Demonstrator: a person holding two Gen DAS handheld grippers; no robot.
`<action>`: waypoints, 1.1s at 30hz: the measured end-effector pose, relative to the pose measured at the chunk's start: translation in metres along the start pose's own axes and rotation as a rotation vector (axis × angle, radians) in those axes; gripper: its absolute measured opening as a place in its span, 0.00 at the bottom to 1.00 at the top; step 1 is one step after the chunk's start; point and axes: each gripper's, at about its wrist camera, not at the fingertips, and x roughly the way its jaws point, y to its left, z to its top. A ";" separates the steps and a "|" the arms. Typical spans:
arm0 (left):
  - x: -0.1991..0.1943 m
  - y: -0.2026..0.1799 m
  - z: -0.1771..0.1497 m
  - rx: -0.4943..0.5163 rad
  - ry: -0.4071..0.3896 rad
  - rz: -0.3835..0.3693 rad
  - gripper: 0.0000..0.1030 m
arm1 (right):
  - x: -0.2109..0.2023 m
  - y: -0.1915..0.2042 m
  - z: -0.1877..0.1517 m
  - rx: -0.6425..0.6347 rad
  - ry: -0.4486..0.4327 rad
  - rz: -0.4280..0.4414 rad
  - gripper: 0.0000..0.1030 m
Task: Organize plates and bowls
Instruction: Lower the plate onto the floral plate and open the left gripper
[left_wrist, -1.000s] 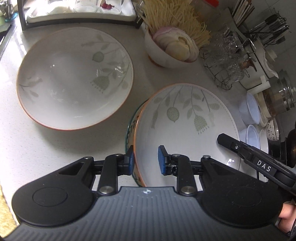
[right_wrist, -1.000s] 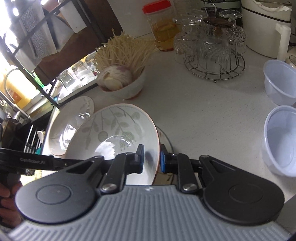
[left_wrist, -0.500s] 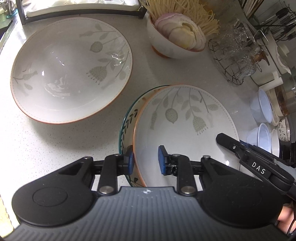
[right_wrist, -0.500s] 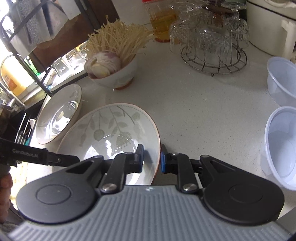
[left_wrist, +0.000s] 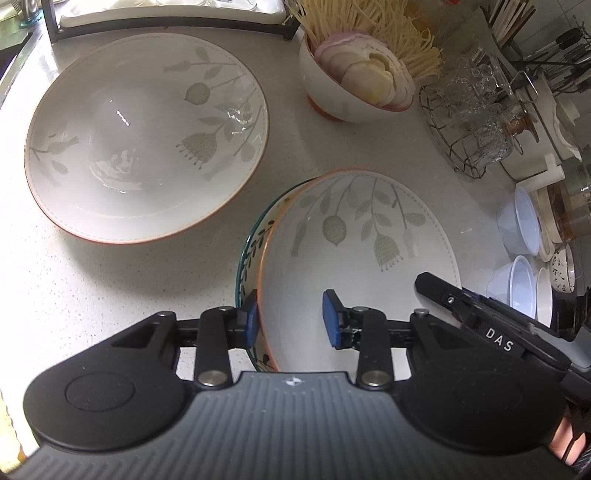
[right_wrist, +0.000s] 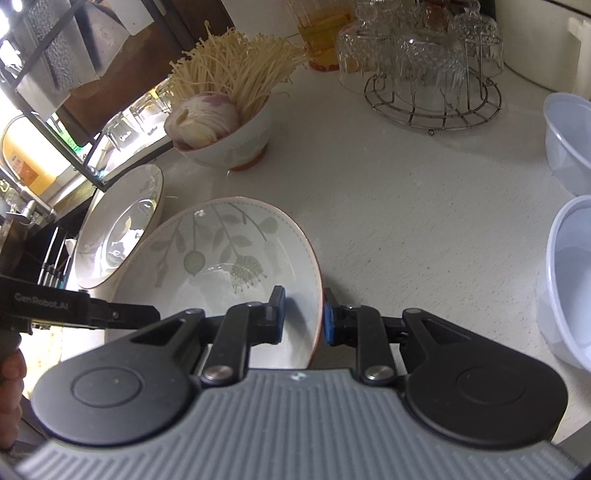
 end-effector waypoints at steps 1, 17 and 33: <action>-0.001 0.000 0.000 -0.003 0.000 -0.002 0.40 | 0.001 0.000 0.000 0.003 0.003 0.003 0.24; -0.011 0.000 -0.006 -0.013 0.010 -0.011 0.47 | 0.003 0.002 -0.002 -0.008 0.001 0.004 0.24; -0.034 -0.002 -0.015 0.028 -0.011 0.051 0.49 | 0.005 0.007 -0.005 -0.028 -0.021 0.001 0.25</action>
